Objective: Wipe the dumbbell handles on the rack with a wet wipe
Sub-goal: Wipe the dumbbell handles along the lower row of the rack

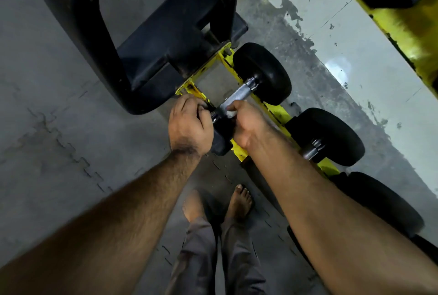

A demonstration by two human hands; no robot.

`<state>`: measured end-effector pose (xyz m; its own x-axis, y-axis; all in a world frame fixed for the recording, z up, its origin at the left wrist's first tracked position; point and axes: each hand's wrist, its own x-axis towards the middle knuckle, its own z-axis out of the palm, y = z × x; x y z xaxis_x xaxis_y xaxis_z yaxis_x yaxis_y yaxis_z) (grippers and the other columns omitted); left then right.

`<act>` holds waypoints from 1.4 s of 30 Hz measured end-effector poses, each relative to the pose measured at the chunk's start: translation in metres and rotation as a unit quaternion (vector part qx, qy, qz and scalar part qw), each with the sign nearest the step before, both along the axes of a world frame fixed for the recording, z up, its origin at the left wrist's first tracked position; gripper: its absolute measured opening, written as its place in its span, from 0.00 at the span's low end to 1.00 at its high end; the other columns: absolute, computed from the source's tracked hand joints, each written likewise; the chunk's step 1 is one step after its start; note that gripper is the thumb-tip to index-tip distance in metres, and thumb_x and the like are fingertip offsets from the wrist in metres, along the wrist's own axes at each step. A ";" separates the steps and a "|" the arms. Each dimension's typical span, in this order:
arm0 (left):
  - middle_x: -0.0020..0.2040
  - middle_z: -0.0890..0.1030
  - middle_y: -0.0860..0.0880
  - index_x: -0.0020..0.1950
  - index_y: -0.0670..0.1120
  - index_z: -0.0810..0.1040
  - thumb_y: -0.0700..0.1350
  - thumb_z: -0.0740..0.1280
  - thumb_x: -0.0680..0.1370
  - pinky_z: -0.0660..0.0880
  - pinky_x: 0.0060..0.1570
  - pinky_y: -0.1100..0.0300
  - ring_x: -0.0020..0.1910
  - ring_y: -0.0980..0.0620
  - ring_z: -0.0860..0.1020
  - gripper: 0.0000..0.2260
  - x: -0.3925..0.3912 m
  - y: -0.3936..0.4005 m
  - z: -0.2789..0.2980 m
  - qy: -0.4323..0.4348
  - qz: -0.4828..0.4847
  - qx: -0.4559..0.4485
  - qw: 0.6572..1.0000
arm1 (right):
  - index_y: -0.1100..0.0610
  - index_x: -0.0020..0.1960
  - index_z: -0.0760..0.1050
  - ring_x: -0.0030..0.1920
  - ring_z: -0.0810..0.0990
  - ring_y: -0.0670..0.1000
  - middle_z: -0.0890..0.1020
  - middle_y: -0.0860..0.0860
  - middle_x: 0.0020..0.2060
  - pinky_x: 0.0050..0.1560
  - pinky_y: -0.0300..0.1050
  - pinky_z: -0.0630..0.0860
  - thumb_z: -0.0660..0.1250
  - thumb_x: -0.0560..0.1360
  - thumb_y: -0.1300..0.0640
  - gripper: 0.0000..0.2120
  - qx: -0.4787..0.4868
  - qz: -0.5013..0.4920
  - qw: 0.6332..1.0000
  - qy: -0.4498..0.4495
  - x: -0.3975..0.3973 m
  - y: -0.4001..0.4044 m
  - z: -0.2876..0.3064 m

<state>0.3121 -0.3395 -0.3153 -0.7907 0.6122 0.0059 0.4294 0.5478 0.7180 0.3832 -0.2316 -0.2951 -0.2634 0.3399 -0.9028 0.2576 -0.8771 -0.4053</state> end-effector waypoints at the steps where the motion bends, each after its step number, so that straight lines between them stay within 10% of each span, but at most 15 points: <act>1: 0.48 0.79 0.43 0.46 0.40 0.78 0.42 0.58 0.74 0.71 0.56 0.56 0.51 0.48 0.75 0.11 0.001 0.000 0.000 0.005 -0.001 0.000 1.000 | 0.61 0.37 0.70 0.29 0.76 0.51 0.75 0.54 0.26 0.29 0.37 0.73 0.55 0.78 0.66 0.12 -0.003 -0.010 1.000 0.006 0.001 0.004 0.000; 4: 0.49 0.80 0.43 0.47 0.40 0.79 0.42 0.59 0.75 0.71 0.58 0.57 0.53 0.48 0.75 0.11 0.001 -0.001 -0.002 0.003 0.001 -0.002 1.000 | 0.59 0.40 0.70 0.33 0.75 0.51 0.73 0.54 0.32 0.35 0.42 0.74 0.57 0.77 0.66 0.09 0.031 -0.109 0.993 0.008 -0.007 0.024 -0.006; 7: 0.50 0.80 0.42 0.47 0.39 0.80 0.42 0.58 0.74 0.72 0.59 0.55 0.54 0.46 0.76 0.12 0.000 0.000 -0.002 0.003 0.002 0.001 1.000 | 0.57 0.37 0.69 0.26 0.75 0.49 0.74 0.52 0.27 0.26 0.35 0.72 0.57 0.75 0.65 0.10 0.011 -0.011 1.000 0.011 -0.003 0.003 -0.005; 19: 0.50 0.80 0.42 0.48 0.39 0.80 0.43 0.58 0.74 0.74 0.58 0.52 0.53 0.44 0.77 0.13 0.000 -0.001 -0.002 0.003 -0.002 -0.010 1.000 | 0.56 0.43 0.78 0.37 0.77 0.53 0.80 0.53 0.38 0.40 0.45 0.72 0.62 0.67 0.57 0.08 0.000 0.154 0.988 0.030 0.013 -0.001 -0.027; 28: 0.49 0.80 0.42 0.47 0.38 0.80 0.43 0.58 0.75 0.74 0.58 0.52 0.53 0.44 0.77 0.12 0.000 -0.001 -0.003 0.005 -0.005 -0.009 1.000 | 0.57 0.40 0.78 0.28 0.74 0.45 0.78 0.49 0.31 0.33 0.37 0.71 0.59 0.73 0.59 0.09 -0.061 0.055 0.994 0.075 0.012 -0.002 -0.044; 42: 0.53 0.80 0.43 0.51 0.39 0.81 0.44 0.58 0.76 0.73 0.61 0.53 0.57 0.46 0.76 0.15 0.000 -0.002 -0.007 0.000 0.002 -0.021 1.000 | 0.59 0.41 0.76 0.41 0.78 0.53 0.77 0.54 0.39 0.48 0.46 0.75 0.66 0.70 0.57 0.05 -0.111 -0.006 0.982 0.154 0.002 -0.003 -0.051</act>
<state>0.3123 -0.3412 -0.3224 -0.7937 0.6080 -0.0195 0.4272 0.5799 0.6937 0.3853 -0.2350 -0.3458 -0.5324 0.1489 -0.8333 0.1419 -0.9548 -0.2613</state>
